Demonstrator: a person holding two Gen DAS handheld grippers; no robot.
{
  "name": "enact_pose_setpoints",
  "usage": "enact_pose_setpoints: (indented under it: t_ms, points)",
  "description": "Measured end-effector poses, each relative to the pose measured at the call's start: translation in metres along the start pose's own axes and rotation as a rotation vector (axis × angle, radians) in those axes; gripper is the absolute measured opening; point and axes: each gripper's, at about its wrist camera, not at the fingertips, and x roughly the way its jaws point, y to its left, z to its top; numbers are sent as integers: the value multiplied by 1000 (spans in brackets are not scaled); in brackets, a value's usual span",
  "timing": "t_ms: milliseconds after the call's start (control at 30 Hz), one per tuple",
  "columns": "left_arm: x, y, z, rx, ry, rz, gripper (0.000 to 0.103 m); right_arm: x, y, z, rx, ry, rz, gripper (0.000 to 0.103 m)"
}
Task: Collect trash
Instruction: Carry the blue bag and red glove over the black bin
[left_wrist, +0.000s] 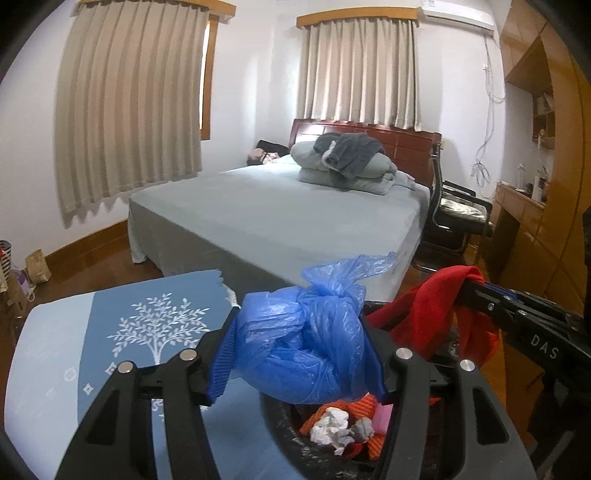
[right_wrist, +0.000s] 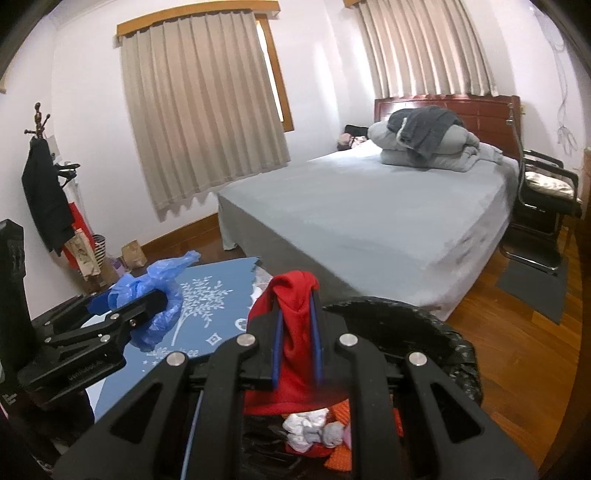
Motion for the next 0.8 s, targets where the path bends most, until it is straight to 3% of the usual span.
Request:
enact_pose_setpoints:
  t_ms: [800]
  points:
    - [39, -62, -14, 64, 44, -131, 58, -9, -64, -27, 65, 44, -129, 12]
